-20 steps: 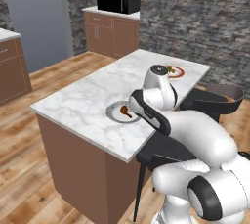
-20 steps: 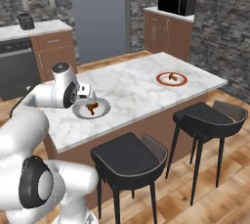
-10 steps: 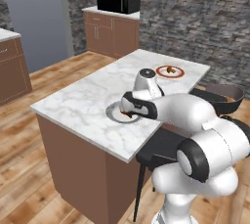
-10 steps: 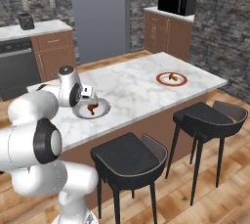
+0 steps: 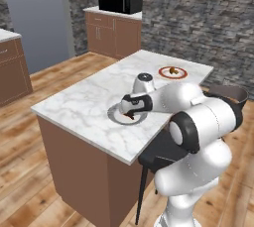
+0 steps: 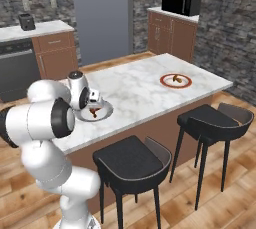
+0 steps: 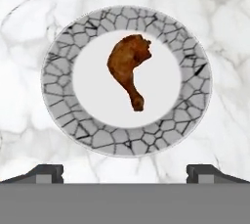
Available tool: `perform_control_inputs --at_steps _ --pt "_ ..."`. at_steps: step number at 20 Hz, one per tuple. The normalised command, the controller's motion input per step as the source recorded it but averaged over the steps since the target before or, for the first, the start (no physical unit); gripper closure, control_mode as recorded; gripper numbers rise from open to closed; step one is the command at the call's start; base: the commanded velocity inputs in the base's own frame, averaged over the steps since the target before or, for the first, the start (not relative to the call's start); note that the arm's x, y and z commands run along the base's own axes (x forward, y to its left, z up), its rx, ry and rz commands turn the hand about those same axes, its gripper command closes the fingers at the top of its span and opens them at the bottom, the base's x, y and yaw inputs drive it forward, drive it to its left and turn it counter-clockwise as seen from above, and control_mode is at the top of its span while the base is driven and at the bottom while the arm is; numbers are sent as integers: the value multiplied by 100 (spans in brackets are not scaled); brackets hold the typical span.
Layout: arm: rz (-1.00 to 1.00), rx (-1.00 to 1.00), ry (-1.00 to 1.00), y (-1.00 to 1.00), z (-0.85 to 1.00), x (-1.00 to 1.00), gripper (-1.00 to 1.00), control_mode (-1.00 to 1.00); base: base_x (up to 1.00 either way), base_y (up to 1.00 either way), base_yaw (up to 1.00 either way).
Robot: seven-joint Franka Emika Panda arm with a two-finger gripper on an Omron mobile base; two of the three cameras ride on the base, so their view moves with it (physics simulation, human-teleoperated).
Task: Transport the chicken drumstick and mushroom to the fridge. Place the chicken drumstick on the rack containing meat and place the mushroom on the rack containing the vegetable, ensuring meats and vegetables are on different racks.
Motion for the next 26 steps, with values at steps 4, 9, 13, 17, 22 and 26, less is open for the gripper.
perform_control_inputs --at_steps 4,9,13,17,22,26 --pt "3 0 0 10 -31 46 -100 -100 0 0 0" --pt "3 0 0 8 -26 46 -100 -100 0 0 0" --pt "3 1 0 0 -26 38 -100 -100 0 0 0" --pt "1 1 1 1 -27 22 -100 -100 0 0 0" --pt "0 1 0 0 -28 17 -100 -100 0 0 0" --pt "0 0 0 0 -22 22 -100 -100 0 0 0"
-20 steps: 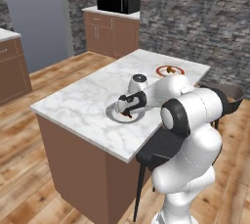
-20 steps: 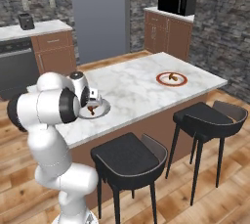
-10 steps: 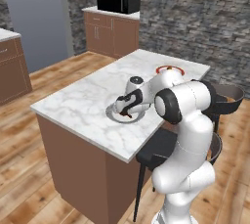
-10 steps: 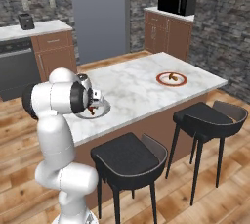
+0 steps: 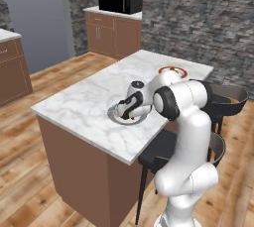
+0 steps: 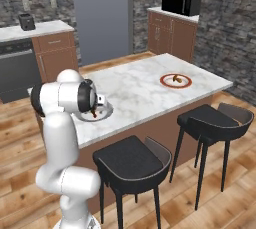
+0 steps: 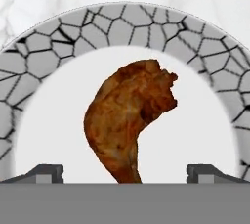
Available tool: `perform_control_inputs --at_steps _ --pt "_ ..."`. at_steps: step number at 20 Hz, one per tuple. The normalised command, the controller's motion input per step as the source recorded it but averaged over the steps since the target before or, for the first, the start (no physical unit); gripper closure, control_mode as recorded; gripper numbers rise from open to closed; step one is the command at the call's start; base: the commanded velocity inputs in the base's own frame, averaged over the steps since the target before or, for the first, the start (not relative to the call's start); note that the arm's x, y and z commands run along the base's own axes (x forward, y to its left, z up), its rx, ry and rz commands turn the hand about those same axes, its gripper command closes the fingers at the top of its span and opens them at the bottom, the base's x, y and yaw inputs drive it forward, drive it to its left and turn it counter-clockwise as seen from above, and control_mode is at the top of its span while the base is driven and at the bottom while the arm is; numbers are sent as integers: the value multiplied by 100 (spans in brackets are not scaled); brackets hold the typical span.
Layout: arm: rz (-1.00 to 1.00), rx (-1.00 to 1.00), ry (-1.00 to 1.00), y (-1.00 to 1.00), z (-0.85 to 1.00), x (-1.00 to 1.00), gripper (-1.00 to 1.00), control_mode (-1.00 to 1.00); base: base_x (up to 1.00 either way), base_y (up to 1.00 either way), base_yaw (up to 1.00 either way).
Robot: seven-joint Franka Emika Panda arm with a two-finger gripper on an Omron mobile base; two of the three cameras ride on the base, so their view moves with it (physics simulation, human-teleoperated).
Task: Transport the chicken drumstick and mushroom to the fridge. Place the chicken drumstick on the rack containing meat and place the mushroom on the rack containing the vegetable, ensuring meats and vegetables are on different racks.
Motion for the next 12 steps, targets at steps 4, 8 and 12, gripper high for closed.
perform_control_inputs --at_steps 4,8,12 --pt "0 0 0 1 -20 37 -100 -100 0 0 0" --pt "0 0 0 4 -19 26 -100 -100 0 0 0" --pt "0 0 0 19 -33 2 100 -100 0 0 0"
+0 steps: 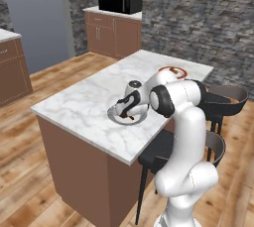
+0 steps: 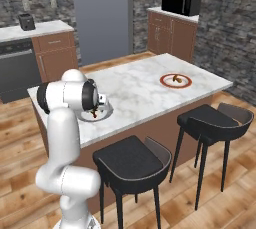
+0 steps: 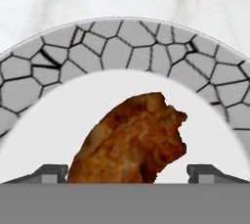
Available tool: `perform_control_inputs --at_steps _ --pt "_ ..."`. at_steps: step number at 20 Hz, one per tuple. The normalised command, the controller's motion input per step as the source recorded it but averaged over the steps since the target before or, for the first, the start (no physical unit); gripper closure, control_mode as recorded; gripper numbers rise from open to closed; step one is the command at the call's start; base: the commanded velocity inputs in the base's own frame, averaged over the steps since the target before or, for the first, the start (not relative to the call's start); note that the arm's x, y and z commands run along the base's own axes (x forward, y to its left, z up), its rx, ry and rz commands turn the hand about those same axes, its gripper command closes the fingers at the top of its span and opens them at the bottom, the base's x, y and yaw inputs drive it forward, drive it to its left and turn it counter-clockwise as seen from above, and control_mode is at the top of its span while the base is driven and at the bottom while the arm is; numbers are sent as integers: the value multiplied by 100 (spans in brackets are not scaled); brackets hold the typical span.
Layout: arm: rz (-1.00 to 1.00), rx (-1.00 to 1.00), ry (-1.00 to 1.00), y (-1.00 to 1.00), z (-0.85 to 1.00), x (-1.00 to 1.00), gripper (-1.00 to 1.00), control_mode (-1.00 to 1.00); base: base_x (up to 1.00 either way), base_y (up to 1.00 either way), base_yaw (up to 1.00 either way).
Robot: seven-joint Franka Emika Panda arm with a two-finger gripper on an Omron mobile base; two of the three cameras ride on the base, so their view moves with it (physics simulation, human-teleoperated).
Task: Transport the chicken drumstick and mushroom to the fridge. Place the chicken drumstick on the rack containing meat and place the mushroom on the rack containing the vegetable, ensuring meats and vegetables are on different racks.
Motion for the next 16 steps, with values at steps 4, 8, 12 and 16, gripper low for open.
perform_control_inputs --at_steps 4,8,12,16 --pt "0 1 3 13 -36 0 100 -100 0 0 0" --pt "0 0 6 19 -33 0 100 -100 0 0 0" --pt "0 1 11 22 -35 -1 100 -100 0 0 0" --pt "0 -2 10 16 -18 -17 100 -100 0 0 0"
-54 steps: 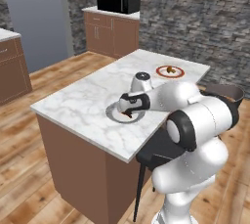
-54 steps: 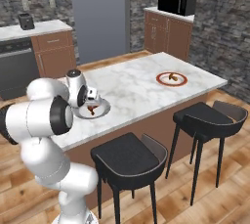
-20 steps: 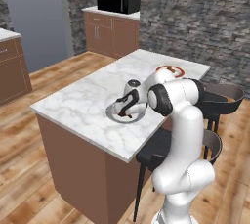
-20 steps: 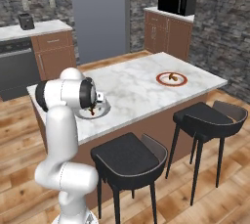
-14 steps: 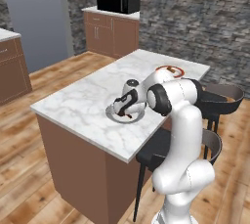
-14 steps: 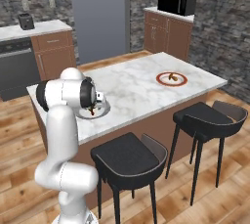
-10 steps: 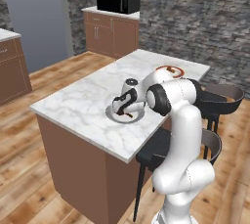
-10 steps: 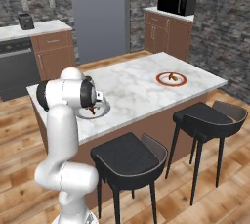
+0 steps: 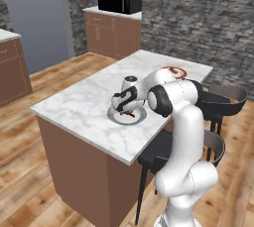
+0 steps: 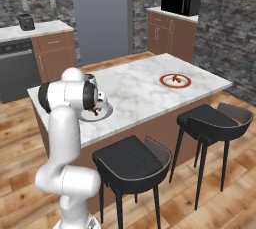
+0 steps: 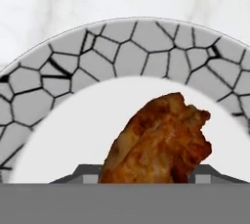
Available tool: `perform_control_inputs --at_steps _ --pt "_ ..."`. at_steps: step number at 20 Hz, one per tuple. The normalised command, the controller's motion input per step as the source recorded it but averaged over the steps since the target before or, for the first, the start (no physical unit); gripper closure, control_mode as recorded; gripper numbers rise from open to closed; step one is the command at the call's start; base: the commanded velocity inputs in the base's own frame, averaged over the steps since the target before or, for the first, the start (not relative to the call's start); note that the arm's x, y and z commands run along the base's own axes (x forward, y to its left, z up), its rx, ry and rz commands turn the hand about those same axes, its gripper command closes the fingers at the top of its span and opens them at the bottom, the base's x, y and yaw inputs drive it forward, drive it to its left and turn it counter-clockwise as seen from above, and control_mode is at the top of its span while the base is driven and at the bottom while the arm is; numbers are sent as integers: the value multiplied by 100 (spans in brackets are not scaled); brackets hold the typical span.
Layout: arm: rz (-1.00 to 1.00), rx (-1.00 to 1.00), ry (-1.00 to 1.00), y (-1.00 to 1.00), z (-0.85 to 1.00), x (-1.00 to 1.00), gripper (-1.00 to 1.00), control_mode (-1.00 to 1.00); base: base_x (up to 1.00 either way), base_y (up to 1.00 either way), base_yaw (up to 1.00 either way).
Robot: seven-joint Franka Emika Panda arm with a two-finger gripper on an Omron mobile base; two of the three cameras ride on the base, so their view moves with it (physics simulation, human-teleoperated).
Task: Transport the chicken drumstick and mushroom to the fridge. Place the chicken drumstick on the rack containing meat and place the mushroom on the rack containing the vegetable, ensuring meats and vegetables are on different racks.
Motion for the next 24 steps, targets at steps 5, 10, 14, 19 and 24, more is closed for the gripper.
perform_control_inputs --at_steps 5,10,14,19,24 --pt "0 0 -11 0 30 -93 100 -100 0 0 0" --pt "0 0 -23 0 68 -95 100 -100 0 0 0" --pt "0 0 -19 -23 76 -100 100 -100 0 0 0" --pt "0 0 -6 -9 96 -100 100 -100 0 0 0" --pt "0 2 10 -16 100 -97 100 -100 0 0 0"
